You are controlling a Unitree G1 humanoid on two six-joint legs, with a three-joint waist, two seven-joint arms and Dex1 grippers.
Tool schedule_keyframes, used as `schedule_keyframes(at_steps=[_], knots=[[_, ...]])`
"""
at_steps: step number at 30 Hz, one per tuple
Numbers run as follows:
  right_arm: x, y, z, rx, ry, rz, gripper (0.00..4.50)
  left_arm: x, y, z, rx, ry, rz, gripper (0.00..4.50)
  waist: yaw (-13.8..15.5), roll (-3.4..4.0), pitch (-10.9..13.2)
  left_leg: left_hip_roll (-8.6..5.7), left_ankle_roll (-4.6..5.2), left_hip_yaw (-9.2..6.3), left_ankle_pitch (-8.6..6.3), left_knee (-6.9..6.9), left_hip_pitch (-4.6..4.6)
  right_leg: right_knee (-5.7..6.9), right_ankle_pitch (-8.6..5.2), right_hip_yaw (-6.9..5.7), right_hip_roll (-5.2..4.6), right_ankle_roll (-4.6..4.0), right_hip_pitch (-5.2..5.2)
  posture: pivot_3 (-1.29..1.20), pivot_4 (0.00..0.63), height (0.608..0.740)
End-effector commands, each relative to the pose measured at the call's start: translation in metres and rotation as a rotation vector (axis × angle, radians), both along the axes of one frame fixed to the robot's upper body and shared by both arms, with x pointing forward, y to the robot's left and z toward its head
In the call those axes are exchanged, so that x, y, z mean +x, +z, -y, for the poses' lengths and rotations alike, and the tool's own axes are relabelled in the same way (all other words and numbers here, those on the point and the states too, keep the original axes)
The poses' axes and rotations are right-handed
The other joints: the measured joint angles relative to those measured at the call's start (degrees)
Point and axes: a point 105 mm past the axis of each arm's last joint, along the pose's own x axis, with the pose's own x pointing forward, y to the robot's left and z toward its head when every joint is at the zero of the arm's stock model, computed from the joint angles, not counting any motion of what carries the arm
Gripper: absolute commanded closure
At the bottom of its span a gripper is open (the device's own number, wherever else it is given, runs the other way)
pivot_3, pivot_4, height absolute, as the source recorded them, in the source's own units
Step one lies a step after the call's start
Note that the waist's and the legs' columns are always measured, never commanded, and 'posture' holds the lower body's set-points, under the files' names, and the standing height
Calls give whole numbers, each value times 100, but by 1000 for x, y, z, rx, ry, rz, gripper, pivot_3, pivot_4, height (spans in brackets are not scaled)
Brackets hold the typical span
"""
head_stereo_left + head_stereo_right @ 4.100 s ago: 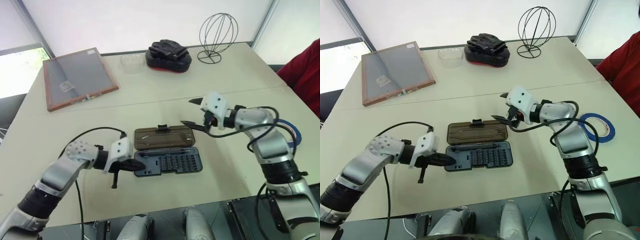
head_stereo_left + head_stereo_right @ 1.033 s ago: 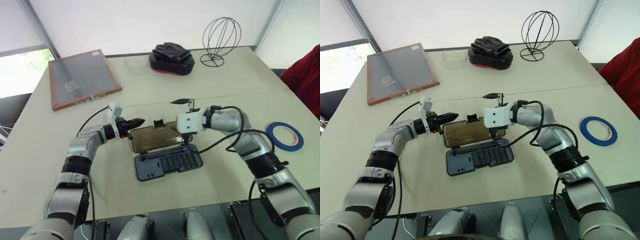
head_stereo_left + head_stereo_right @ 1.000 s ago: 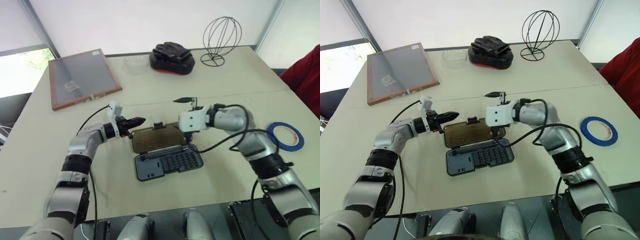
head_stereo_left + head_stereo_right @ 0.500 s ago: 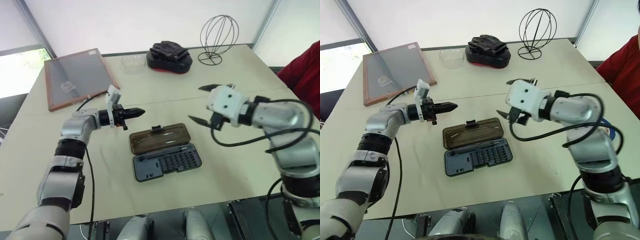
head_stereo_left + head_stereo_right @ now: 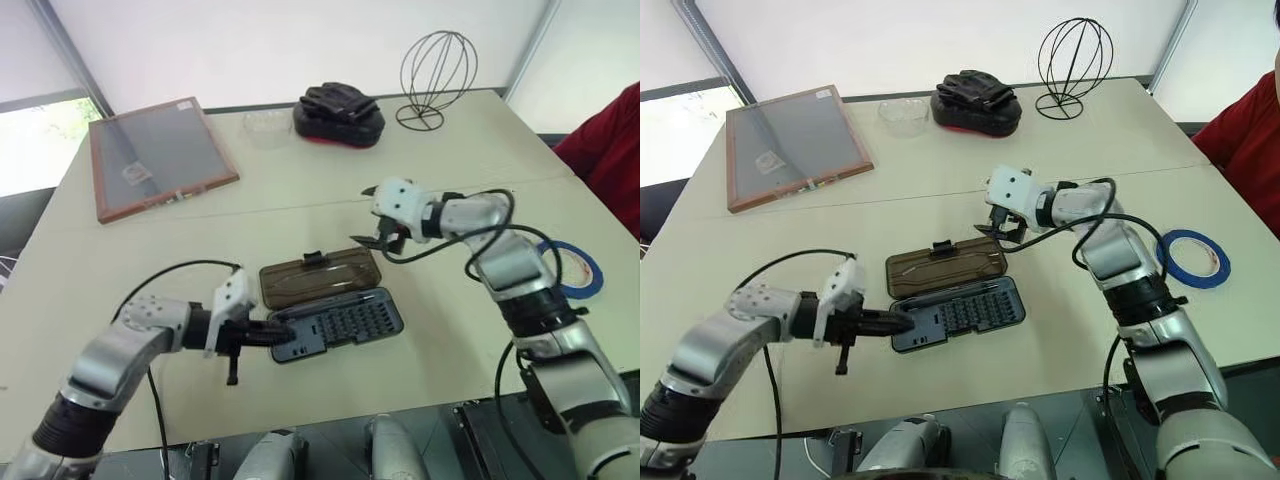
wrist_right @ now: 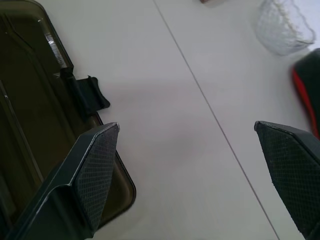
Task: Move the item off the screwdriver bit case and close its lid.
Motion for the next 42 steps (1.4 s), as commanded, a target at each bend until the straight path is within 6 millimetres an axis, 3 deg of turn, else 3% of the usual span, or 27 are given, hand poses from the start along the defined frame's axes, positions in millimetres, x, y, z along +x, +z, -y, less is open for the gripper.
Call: schedule_keyframes(at_steps=[1,9,12,15,18,22,25,32,37,40,42], knots=[[8,8,-10,-6,34,18,30,0,-4,4,64,-34,92,4500,27,1,0,0,0,-1,0,0,0,0,0,-1,1,0,0,0,150,740],[18,-16,-16,5,20,-163,30,0,-28,0,173,-69,146,4500,41,1,0,0,0,-1,0,-1,5,0,0,-1,1,-1,4,0,150,740],[12,-40,-9,-84,44,-268,30,-1,-31,-4,190,-74,149,4500,41,1,0,0,0,-2,0,-1,7,1,0,-1,1,-1,5,0,150,740],[11,-52,-3,-124,44,-313,30,0,-32,-6,200,-73,155,4500,32,3,-1,0,0,-1,0,-1,9,2,0,-1,1,-1,6,0,150,740],[11,-62,-2,-156,51,-348,885,2,-33,-7,211,-70,167,4500,29,4,-4,1,0,-1,0,-4,22,2,0,-1,2,-1,15,0,150,740],[7,-78,1,-186,66,-425,2889,3,-32,-6,204,-64,174,4500,39,6,-4,5,0,0,-2,-20,104,-6,0,0,6,-2,91,0,150,740],[0,-89,-3,-199,102,-507,4451,4,-32,-5,204,-58,179,4500,63,8,-11,5,0,-4,-2,-18,105,0,-1,4,8,-2,91,0,150,740],[-9,-113,-3,-287,142,-567,4490,8,-31,-5,198,-29,194,4500,43,18,-63,8,-2,-3,-4,-35,125,-1,-1,3,10,-2,100,0,150,740],[0,-105,-4,-254,130,-487,4490,9,-33,-5,198,-15,195,4500,38,19,-79,8,-2,-3,-5,-45,144,-2,-1,4,10,-3,112,0,150,740],[2,-102,-3,-252,121,-489,3561,9,-34,-5,200,-16,194,4500,41,23,-76,11,-2,2,-5,-65,178,-6,-1,9,11,-4,139,0,150,740],[5,-103,-3,-256,98,-486,2596,10,-35,-6,205,-19,196,4500,49,25,-78,11,-2,3,-5,-75,179,-7,-2,13,11,-4,135,0,150,740]])
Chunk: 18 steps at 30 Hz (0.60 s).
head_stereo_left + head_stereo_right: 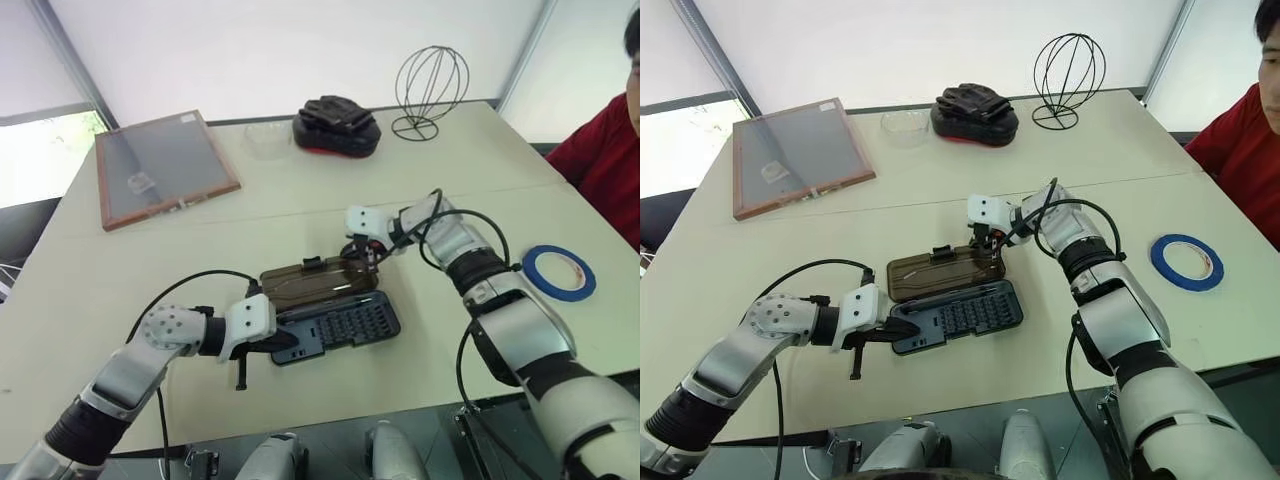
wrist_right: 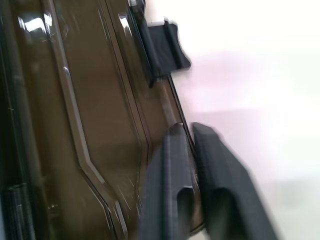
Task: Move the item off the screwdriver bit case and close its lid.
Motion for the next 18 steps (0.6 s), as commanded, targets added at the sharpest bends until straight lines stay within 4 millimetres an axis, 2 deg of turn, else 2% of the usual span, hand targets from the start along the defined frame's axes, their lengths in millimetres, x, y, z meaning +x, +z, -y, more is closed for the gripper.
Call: schedule_keyframes(at_steps=[1,5,9,11,18], knots=[[-5,-25,6,-76,-37,-77,2051,-1,-18,-8,66,24,-39,4500,5,-1,-2,1,0,0,0,-11,7,0,0,0,0,0,0,0,150,740],[-9,-29,1,-53,-66,-185,52,2,-19,-11,81,21,-21,4500,2,2,-4,4,0,0,0,-25,9,-2,0,0,1,-1,-5,0,150,740],[-19,-32,-6,18,-122,-377,52,5,-19,-9,77,23,-6,4500,-15,5,-7,8,-1,1,1,-30,10,-4,0,-1,4,-1,-6,0,150,740],[-26,-39,-2,-10,-116,-439,52,6,-19,-9,72,27,4,4500,-14,10,-10,8,-1,2,0,-30,11,-3,-1,-1,4,-1,-6,0,150,740],[-39,-65,12,-162,-48,-427,52,8,-16,-8,51,67,30,4500,-1,19,-67,8,-1,1,0,-31,15,-4,-1,-1,3,-1,-1,0,150,740]])
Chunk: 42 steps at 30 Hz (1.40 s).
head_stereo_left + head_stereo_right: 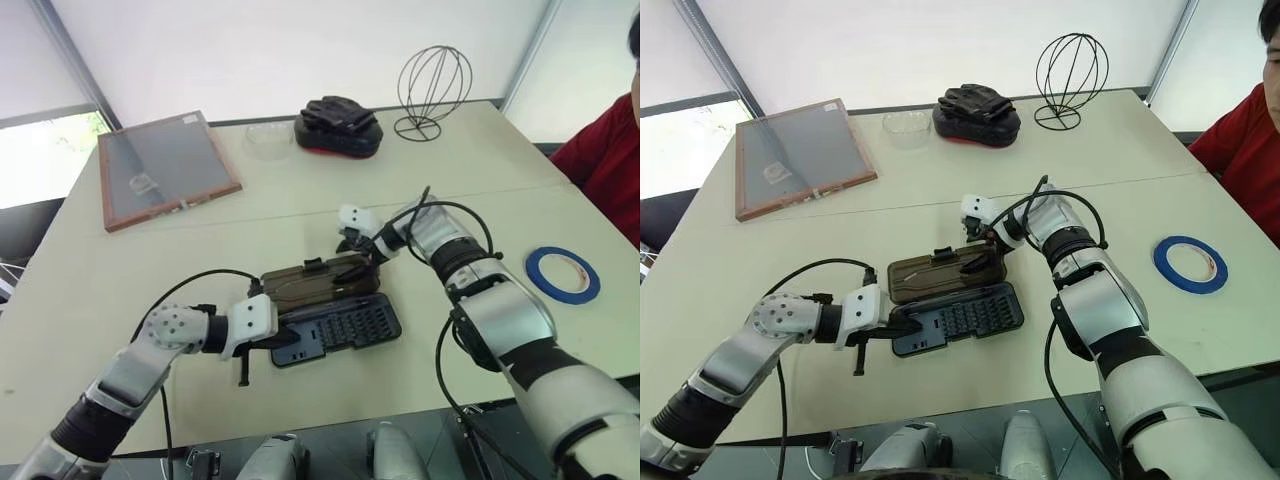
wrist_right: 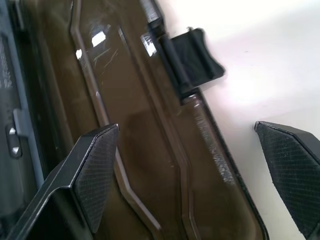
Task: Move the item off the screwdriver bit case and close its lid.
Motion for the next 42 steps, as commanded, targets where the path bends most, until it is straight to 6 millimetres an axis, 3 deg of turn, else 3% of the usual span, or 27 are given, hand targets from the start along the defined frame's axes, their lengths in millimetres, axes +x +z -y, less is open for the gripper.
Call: schedule_keyframes(at_steps=[1,12,17,27,33,36,42], knots=[[-29,-59,22,-154,13,-173,52,1,-13,-10,53,58,-25,4500,0,0,-22,0,0,0,0,0,0,0,0,0,0,0,1,0,150,740],[-1,-42,21,-87,-144,-13,52,2,-13,-8,55,57,-16,4500,3,9,-58,1,-1,0,-1,-5,43,-6,-2,1,3,-4,43,0,150,740],[-1,-38,19,-59,-137,-19,52,3,-13,-6,55,52,-15,4500,12,12,-56,2,1,0,-2,-10,61,-11,-3,1,3,-5,59,0,150,740],[-5,-45,25,-92,-127,-48,4482,5,-14,-5,49,54,-9,4500,34,24,-49,1,2,-3,-3,-21,60,-26,-4,1,3,-5,60,0,150,740],[-8,-51,27,-133,-80,-18,4482,4,-14,-6,47,62,-7,4500,30,24,-52,11,1,-7,-4,-38,69,-52,-4,-4,12,-6,69,0,150,740],[1,-46,27,-148,-61,98,4482,3,-15,-6,47,64,-7,4500,27,22,-54,12,1,-7,-4,-46,87,-59,-4,-4,12,-6,72,0,150,740],[39,6,27,-134,-78,487,4482,1,-16,-7,41,76,-8,4500,12,18,-50,24,-4,-2,-1,-49,99,-75,-4,7,32,-7,80,0,150,740]])
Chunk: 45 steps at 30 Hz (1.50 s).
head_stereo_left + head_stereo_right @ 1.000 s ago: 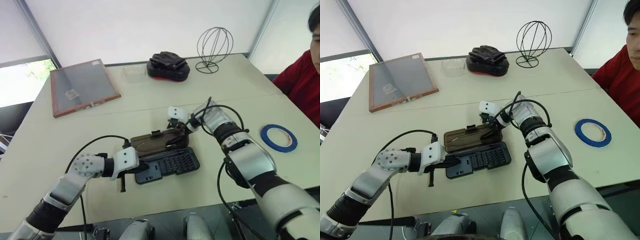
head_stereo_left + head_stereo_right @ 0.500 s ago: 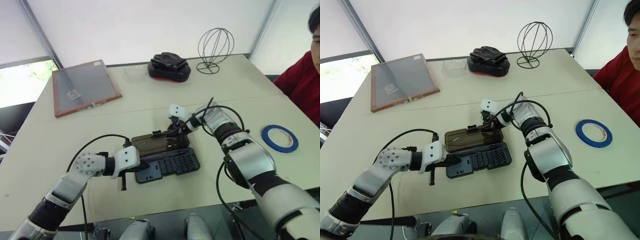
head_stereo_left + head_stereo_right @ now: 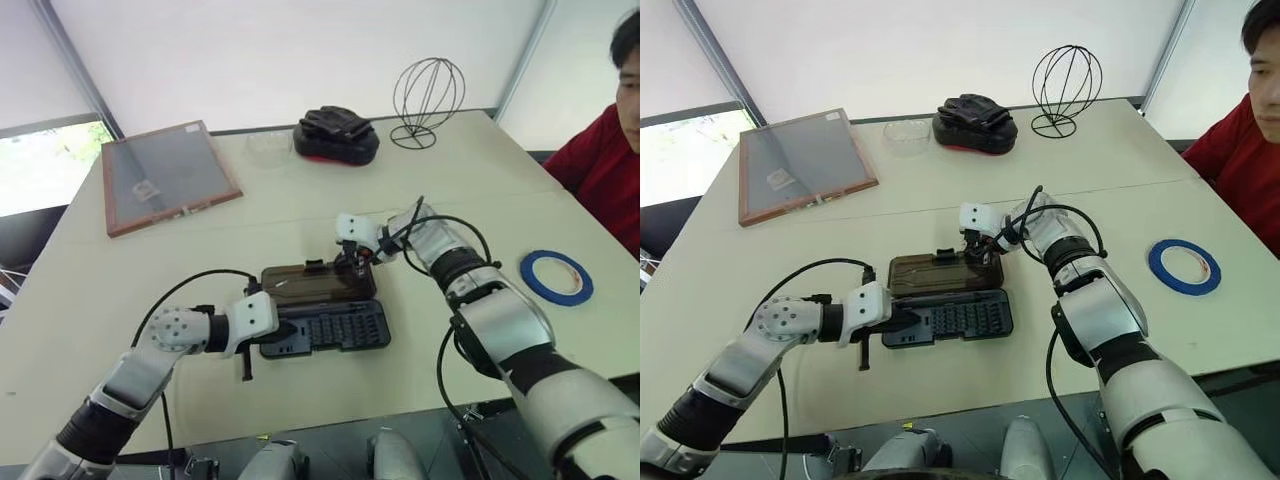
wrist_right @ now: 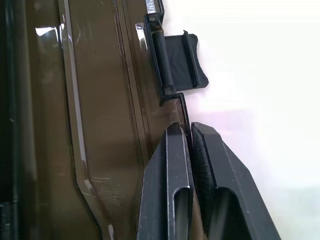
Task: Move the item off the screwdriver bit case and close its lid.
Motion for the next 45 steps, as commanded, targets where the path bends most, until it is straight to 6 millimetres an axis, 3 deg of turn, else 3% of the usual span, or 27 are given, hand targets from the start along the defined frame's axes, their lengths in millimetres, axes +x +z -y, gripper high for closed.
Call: schedule_keyframes(at_steps=[1,6,10,16,21,26,28,31,34,36,39,41,45], knots=[[25,16,33,-71,-134,242,4482,-4,-11,-4,24,15,-37,4500,3,4,12,3,-1,1,1,0,-1,0,2,1,4,-3,0,0,150,740],[16,45,40,-32,-102,405,4482,-5,-12,-4,21,5,-49,4500,171,44,90,7,-7,-2,5,17,-28,-1,8,7,14,-13,-13,0,150,740],[-2,66,38,0,-72,527,4482,-1,-9,-2,6,2,-56,4500,189,41,98,7,-22,0,15,40,-124,22,14,9,14,-18,-89,0,150,740],[-25,75,32,-11,4,661,4482,1,-10,-1,-7,2,-65,4500,183,31,116,9,-23,1,16,40,-160,17,14,7,16,-18,-122,0,150,740],[-38,87,25,4,63,775,4482,4,2,7,-126,49,-107,4500,175,13,145,10,-23,1,16,42,-173,4,14,5,17,-18,-127,0,150,740],[-42,89,23,8,89,821,4482,0,46,23,-404,65,-244,4500,153,-23,203,15,-24,2,18,52,-208,9,14,6,23,-18,-161,0,150,740],[-42,89,23,-1,104,837,4482,6,79,21,-575,83,-289,4500,148,-37,223,18,-24,2,18,52,-213,11,14,5,24,-18,-167,0,150,740],[-41,89,25,-15,115,850,4482,40,128,-5,-801,221,-225,4500,162,-60,249,19,-27,1,19,58,-219,16,14,2,25,-18,-172,0,150,740],[-40,89,25,-21,112,858,4482,81,144,-50,-869,464,-83,4500,119,-63,251,22,-31,8,21,57,-209,17,16,2,27,-20,-168,0,150,740],[-39,90,24,-22,112,861,4482,98,135,-69,-831,575,-36,4500,80,-64,251,22,-31,11,21,50,-206,14,16,1,27,-20,-170,0,150,740],[-38,90,22,-22,115,862,4482,113,97,-87,-656,677,-20,4500,15,-64,251,22,-31,10,21,46,-210,9,16,-2,27,-19,-172,0,150,740],[-38,89,22,-22,117,860,4482,118,81,-86,-611,678,-36,4500,9,-65,252,22,-31,10,21,46,-213,4,17,-4,27,-19,-172,0,150,740],[-38,87,18,-17,132,853,4482,125,45,-65,-552,598,-127,4500,37,-68,253,22,-31,6,21,54,-216,4,17,-9,27,-20,-169,0,150,740]])
